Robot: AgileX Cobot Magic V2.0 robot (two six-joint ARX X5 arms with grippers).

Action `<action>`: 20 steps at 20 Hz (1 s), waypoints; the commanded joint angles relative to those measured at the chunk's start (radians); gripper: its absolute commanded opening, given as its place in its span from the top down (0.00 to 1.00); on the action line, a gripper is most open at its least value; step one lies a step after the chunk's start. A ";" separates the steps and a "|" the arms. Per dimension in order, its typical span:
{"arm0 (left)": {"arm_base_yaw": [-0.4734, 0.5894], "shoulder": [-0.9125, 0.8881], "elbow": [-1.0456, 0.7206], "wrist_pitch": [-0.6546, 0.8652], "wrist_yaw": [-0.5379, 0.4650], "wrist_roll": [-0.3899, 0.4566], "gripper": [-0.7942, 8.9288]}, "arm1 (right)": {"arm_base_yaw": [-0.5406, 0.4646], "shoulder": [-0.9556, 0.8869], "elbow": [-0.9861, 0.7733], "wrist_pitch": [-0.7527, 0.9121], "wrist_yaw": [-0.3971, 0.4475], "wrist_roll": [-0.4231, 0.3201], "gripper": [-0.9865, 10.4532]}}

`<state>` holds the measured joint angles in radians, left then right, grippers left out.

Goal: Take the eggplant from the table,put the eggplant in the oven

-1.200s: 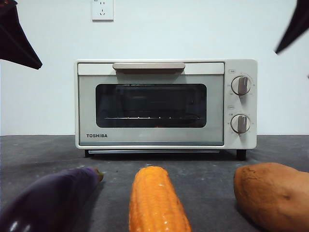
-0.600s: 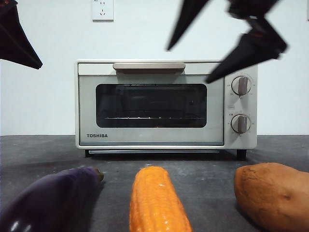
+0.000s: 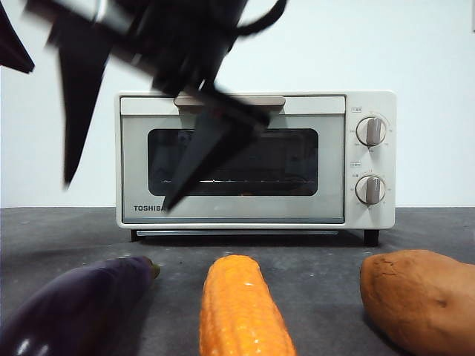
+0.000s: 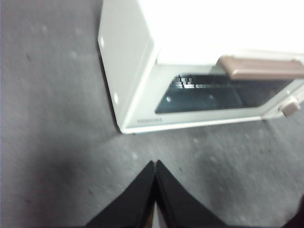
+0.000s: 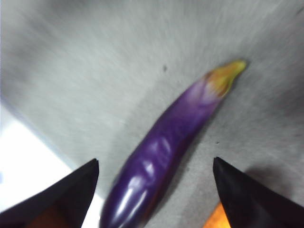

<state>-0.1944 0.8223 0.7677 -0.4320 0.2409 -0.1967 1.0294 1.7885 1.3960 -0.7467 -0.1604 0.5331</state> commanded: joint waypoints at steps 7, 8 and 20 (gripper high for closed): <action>-0.002 -0.013 0.023 0.003 -0.013 0.025 0.91 | 0.049 0.204 0.031 0.064 0.001 0.044 0.64; -0.002 -0.013 0.023 0.003 -0.013 0.026 0.91 | 0.053 0.214 0.032 0.071 0.001 0.044 0.67; 0.066 -0.035 0.086 -0.001 -0.013 0.050 0.91 | 0.064 0.210 0.315 -0.283 0.014 -0.155 0.80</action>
<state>-0.1238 0.7837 0.8352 -0.4427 0.2306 -0.1661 1.0798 1.9812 1.6848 -1.0176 -0.1497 0.4480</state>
